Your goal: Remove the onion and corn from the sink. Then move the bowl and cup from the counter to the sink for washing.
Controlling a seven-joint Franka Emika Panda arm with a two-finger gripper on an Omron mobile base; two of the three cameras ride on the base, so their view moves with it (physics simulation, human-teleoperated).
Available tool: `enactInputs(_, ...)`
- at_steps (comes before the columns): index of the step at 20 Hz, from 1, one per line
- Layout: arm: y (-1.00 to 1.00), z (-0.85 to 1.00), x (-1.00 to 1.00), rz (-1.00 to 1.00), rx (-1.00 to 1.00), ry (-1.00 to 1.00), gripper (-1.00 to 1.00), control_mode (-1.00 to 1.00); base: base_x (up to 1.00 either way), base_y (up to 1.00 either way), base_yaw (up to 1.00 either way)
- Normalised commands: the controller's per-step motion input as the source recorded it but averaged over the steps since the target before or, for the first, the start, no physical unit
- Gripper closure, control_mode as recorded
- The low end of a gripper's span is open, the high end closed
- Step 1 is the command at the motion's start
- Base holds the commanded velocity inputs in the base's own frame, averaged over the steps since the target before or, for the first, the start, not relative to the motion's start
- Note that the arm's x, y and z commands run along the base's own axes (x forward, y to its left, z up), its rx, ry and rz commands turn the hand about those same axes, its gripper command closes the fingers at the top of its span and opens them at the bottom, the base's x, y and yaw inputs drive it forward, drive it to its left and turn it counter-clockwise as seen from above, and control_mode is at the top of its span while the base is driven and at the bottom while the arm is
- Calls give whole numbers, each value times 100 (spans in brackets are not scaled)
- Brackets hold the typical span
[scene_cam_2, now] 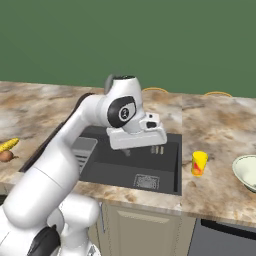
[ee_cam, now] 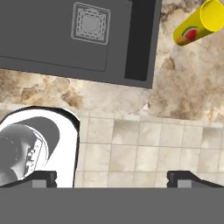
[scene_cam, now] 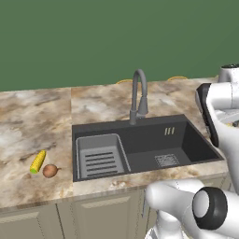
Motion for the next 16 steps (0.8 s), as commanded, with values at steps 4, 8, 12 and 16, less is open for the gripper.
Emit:
enactInputs(4, -26, 0, 9, 16, 0, 0, -100, -100, 0, 0, 0)
enactInputs(8, -22, 0, 18, 9, 0, 2, -100, -100, 0, 0, 0)
enactInputs(12, -21, -1, 19, 10, 1, 0, -100, -100, 0, 0, 0)
enactInputs(16, -17, -3, 23, 10, 3, 0, -100, -100, 0, 0, 0)
